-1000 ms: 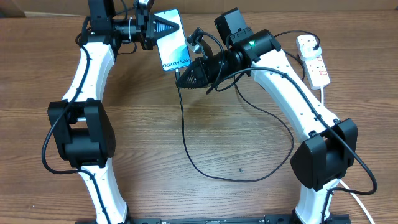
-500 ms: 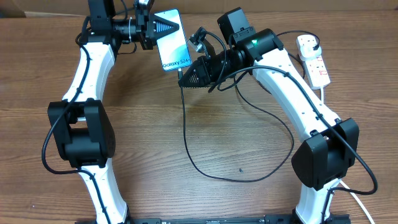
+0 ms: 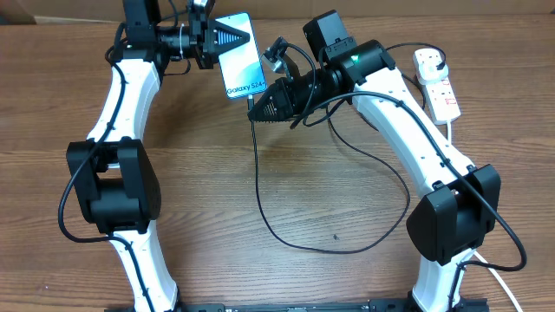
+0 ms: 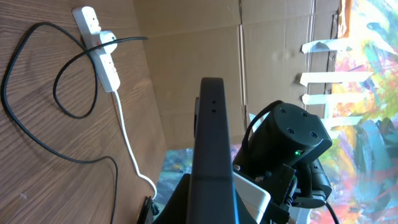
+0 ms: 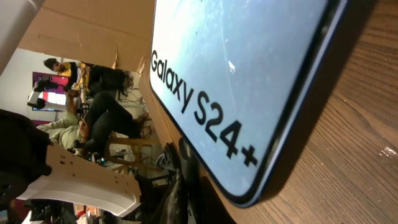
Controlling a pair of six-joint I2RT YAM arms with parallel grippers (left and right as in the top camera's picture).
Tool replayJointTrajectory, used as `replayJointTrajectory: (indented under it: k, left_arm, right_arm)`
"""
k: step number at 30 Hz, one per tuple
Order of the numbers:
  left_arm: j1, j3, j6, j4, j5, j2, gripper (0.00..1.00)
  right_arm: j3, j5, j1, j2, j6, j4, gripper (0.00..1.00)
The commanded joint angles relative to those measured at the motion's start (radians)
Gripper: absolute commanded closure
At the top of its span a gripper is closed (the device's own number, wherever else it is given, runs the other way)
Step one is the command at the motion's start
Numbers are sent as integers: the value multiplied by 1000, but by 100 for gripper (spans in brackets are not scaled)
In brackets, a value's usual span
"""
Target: Plug charger to phone and switch on socket
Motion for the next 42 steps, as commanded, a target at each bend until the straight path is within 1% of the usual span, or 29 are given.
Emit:
replayJointTrajectory:
  k: [1,11,16,19,42]
  left_arm:
    - [-7,14,-10,8,39,-2,96]
    - [-6,14,-16,17,39,-2,96]
    - [-6,14,-99,106,40,-2,96]
    - [-6,14,-128,134,40,-2,96]
    - [-9,14,-118,131,41,-2,96]
  right_arm:
    - [27,-30,-6,-4,-4,10,96]
    - [27,-35,-5,-4,-1,7,96]
    - [27,-34,10,-4,-1,4,96]
    - [27,-34,12,-4,-1,4,96]
    - [27,-35,-2,-4,26,41,96]
